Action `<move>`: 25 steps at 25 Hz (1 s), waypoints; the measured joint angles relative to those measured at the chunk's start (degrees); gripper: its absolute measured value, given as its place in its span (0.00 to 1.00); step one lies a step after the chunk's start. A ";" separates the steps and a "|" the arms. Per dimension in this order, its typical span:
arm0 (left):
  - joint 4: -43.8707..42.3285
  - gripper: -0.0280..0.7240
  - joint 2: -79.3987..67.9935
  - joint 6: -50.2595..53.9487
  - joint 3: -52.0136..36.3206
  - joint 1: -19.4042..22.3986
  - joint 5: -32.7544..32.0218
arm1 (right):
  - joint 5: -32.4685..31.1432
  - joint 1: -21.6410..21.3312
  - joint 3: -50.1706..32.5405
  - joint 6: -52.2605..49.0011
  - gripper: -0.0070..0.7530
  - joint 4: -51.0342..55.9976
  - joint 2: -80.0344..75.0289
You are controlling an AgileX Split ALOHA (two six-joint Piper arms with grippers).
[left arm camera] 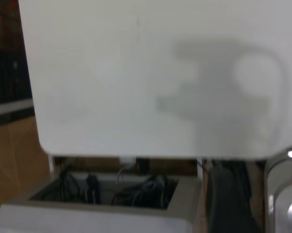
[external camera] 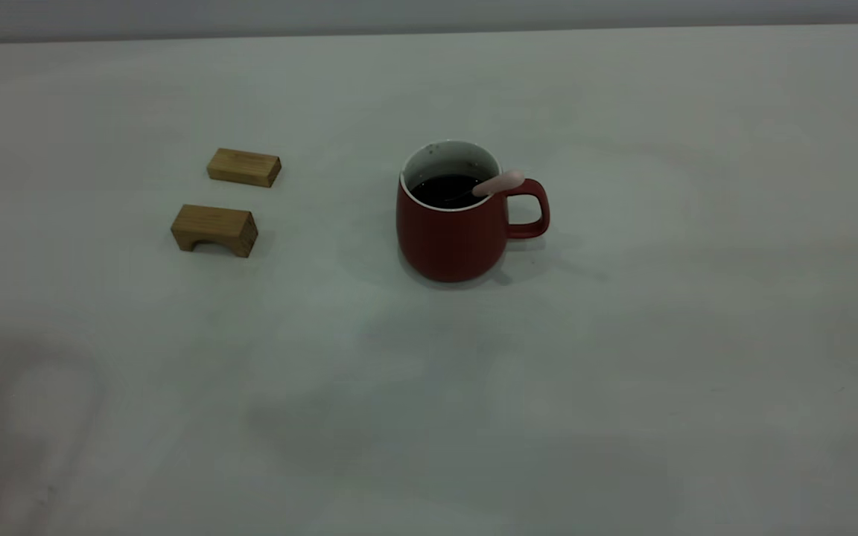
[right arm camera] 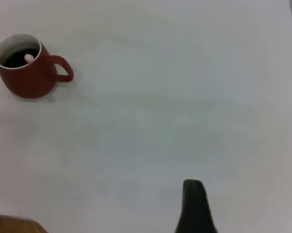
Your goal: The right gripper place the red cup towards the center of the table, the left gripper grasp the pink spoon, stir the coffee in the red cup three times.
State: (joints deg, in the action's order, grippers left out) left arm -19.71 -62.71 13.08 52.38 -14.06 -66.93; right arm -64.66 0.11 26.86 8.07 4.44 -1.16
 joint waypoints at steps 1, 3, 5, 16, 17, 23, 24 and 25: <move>0.25 0.58 3.39 -0.05 -3.35 0.00 0.00 | 0.00 0.00 0.00 0.00 0.77 0.00 0.00; 1.53 0.58 10.16 -0.16 -9.08 0.82 0.00 | 0.00 0.00 0.00 0.00 0.77 0.00 0.00; 3.57 0.58 17.78 -0.37 -14.43 2.84 0.04 | 0.00 0.00 0.00 0.00 0.77 0.00 0.00; 12.37 0.58 47.42 -3.93 -24.21 11.62 2.55 | 0.00 0.00 0.00 -0.01 0.77 0.00 0.00; 12.73 0.58 49.04 -4.90 -24.27 12.58 2.55 | 0.00 0.00 0.00 -0.01 0.77 0.00 0.00; 14.52 0.58 57.21 -7.97 -24.47 14.64 2.55 | 0.00 0.00 0.00 -0.01 0.77 0.00 0.00; 14.68 0.58 58.46 -8.02 -24.47 14.64 2.55 | 0.00 0.00 0.00 -0.01 0.77 0.00 0.00; 14.85 0.58 59.46 -8.09 -24.47 14.64 2.55 | 0.00 0.00 0.00 -0.01 0.77 0.00 0.00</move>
State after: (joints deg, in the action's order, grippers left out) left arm -4.86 -3.25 4.99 27.91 0.58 -64.37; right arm -64.66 0.11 26.86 8.07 4.44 -1.16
